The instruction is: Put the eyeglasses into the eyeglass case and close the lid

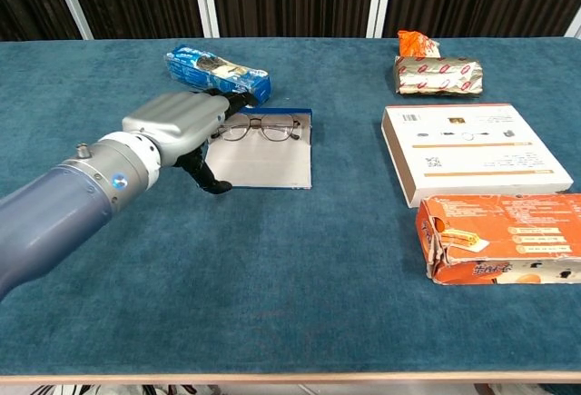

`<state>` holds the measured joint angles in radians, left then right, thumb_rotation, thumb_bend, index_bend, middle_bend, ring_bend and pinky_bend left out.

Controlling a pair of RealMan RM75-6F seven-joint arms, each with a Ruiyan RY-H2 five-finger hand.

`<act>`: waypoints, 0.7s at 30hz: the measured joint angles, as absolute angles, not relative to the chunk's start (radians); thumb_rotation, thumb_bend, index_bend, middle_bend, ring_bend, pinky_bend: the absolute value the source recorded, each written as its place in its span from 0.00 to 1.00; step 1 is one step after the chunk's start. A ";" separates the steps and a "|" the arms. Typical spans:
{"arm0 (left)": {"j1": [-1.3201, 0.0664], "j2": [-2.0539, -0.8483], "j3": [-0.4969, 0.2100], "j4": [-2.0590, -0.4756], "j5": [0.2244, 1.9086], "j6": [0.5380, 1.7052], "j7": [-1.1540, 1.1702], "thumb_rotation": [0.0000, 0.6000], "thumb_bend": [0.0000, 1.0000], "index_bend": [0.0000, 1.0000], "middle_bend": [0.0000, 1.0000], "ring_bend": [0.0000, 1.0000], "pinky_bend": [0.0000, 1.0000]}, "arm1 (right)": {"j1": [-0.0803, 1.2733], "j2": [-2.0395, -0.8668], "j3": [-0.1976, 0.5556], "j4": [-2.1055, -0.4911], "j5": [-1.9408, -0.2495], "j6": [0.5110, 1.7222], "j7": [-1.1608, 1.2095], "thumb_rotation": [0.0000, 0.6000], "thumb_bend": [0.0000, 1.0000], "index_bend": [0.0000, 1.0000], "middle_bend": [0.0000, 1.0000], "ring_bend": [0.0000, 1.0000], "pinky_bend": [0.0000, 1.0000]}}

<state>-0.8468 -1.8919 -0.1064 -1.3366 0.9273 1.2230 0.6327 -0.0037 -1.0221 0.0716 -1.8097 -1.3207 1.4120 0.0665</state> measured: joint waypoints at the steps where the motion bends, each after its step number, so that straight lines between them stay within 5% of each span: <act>1: -0.847 -1.900 -0.108 -1.323 0.930 1.221 0.638 1.00 0.19 0.00 0.06 0.00 0.09 | -0.003 -1.022 0.072 -1.809 -1.321 1.412 0.067 1.00 0.25 0.08 0.05 0.12 0.16; 21: -0.838 -1.988 -0.171 -1.228 0.914 1.162 0.752 1.00 0.19 0.04 0.06 0.01 0.10 | -0.002 -1.020 0.071 -1.812 -1.318 1.406 0.070 1.00 0.25 0.08 0.05 0.12 0.16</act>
<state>-0.8381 -1.9877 -0.1709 -1.2280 0.9136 1.1617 0.7516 -0.0020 -1.0199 0.0707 -1.8115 -1.3184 1.4059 0.0704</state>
